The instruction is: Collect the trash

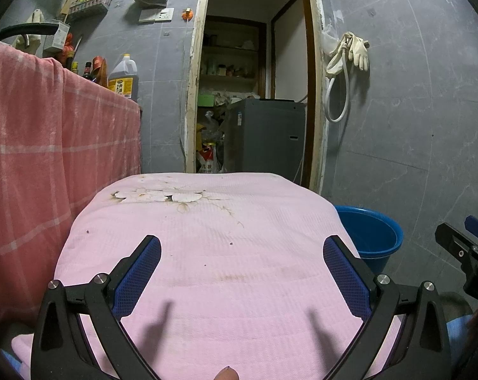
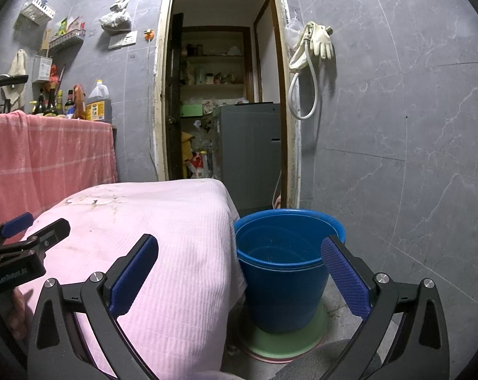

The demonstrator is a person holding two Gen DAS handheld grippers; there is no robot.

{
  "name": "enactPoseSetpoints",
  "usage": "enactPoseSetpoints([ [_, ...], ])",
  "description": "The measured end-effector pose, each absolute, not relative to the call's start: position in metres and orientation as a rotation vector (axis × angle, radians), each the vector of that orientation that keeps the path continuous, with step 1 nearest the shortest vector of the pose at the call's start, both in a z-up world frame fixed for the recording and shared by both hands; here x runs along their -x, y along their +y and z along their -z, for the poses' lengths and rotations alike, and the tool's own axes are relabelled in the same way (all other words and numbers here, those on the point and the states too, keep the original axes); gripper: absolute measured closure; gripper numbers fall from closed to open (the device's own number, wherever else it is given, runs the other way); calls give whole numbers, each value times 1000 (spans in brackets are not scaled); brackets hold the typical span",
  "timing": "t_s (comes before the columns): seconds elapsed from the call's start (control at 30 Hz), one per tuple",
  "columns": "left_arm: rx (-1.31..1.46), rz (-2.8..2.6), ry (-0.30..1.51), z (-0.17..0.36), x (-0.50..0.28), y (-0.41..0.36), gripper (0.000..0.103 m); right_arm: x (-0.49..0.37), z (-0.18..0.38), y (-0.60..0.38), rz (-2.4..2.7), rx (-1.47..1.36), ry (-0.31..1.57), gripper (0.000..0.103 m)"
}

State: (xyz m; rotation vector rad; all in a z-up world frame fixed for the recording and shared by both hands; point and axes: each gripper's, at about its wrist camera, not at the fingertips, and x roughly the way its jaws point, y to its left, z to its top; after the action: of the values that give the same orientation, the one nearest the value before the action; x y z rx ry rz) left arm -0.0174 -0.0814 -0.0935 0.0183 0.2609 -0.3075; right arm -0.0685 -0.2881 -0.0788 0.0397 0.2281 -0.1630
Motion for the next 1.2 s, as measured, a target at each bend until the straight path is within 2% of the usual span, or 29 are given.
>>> enactPoseSetpoints([
  [1.2,-14,305,260,93,19,-83,3,68,79,-283,164,-41,229,0],
])
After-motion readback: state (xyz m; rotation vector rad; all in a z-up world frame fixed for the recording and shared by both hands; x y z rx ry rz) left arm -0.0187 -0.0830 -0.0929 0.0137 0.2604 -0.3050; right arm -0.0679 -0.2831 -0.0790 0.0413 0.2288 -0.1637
